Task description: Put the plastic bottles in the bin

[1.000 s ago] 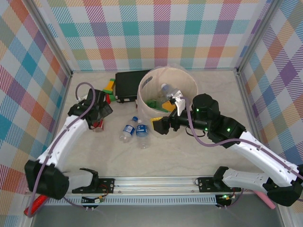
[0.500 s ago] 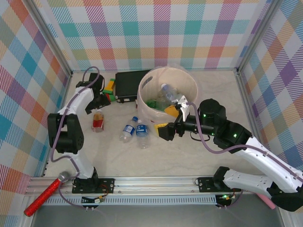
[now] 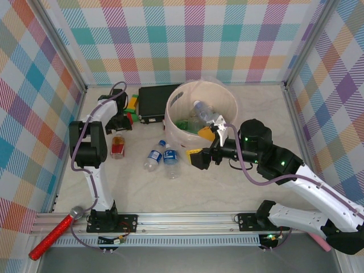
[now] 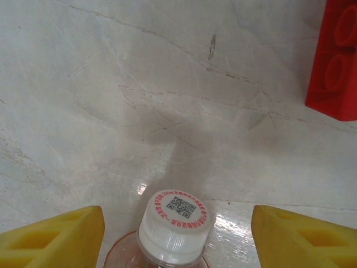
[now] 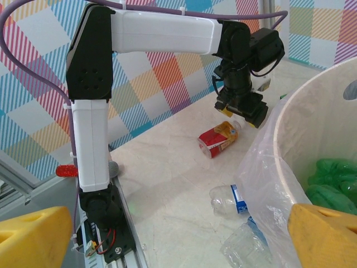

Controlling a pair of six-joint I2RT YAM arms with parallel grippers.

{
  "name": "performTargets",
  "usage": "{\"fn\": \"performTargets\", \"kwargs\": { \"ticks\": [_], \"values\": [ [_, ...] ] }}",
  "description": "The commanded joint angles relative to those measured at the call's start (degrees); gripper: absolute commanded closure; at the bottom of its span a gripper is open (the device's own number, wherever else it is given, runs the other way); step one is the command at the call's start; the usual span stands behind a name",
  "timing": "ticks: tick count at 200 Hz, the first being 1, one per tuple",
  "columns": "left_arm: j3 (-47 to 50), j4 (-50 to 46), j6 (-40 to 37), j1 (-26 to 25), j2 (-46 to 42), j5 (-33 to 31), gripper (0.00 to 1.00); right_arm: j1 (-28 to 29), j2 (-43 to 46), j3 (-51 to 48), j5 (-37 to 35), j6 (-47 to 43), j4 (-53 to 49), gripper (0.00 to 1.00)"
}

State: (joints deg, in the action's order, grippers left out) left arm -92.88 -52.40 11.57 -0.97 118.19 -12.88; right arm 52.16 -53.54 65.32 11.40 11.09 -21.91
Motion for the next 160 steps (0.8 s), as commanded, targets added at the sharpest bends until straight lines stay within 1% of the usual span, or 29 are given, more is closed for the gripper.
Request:
{"fn": "performTargets", "kwargs": {
  "ticks": [1, 13, 29, 35, 43, 70, 78, 92, 102, 113, 119, 125, 160],
  "values": [
    [0.9, -0.8, -3.2, 0.7, 0.3, 0.3, 0.31, 0.3, -0.4, 0.1, -0.3, -1.4, 0.9, 0.01],
    [1.2, -0.7, -3.4, 0.7, 0.7, 0.1, 0.35, 0.4, -0.8, 0.3, -0.3, -1.3, 0.9, 0.01],
    [1.8, -0.4, -3.4, 1.0, 1.0, 0.5, 0.35, 0.4, -1.0, 0.5, -0.2, -1.3, 0.8, 0.01],
    [2.1, -0.4, -3.4, 1.0, 1.2, 0.7, 0.38, 0.4, -1.0, 0.5, -0.3, -1.3, 0.7, 0.01],
    [2.3, -0.4, -3.4, 1.0, 1.5, 0.8, 0.38, 0.4, -0.8, 0.5, -0.4, -1.3, 0.7, 0.01],
    [3.4, -0.2, -3.2, 1.1, 2.0, -0.2, 0.39, 0.4, -0.3, 0.2, -0.8, -1.3, 0.7, 0.01],
    [3.6, -0.1, -3.1, 1.1, 2.0, 0.1, 0.42, 0.4, -0.3, 0.2, -0.9, -1.3, 0.6, 0.01],
    [4.1, 0.5, -2.9, 1.2, 1.6, 0.4, 0.43, 0.3, -0.4, 0.2, -0.9, -1.4, 0.6, 0.01],
    [4.3, 0.7, -2.9, 1.2, 1.4, 0.6, 0.53, 0.3, -0.5, 0.4, -0.9, -1.3, 0.4, 0.01],
    [4.2, 0.7, -2.9, 1.2, 1.4, 0.5, 0.57, 0.4, -0.7, 0.4, -0.9, -1.3, 0.3, 0.01],
    [4.1, 0.7, -2.8, 1.2, 1.3, 0.5, 0.65, 0.4, -0.7, 0.3, -0.9, -1.3, 0.4, 0.01],
    [4.0, 0.7, -2.8, 1.2, 1.2, 0.7, 0.69, 0.4, -0.7, 0.3, -1.0, -1.3, 0.5, 0.01],
    [4.0, 0.6, -1.4, 1.2, -1.5, 1.5, 0.70, 0.4, -0.8, 0.1, -1.4, -1.2, 0.4, 0.01]
  ]
}}
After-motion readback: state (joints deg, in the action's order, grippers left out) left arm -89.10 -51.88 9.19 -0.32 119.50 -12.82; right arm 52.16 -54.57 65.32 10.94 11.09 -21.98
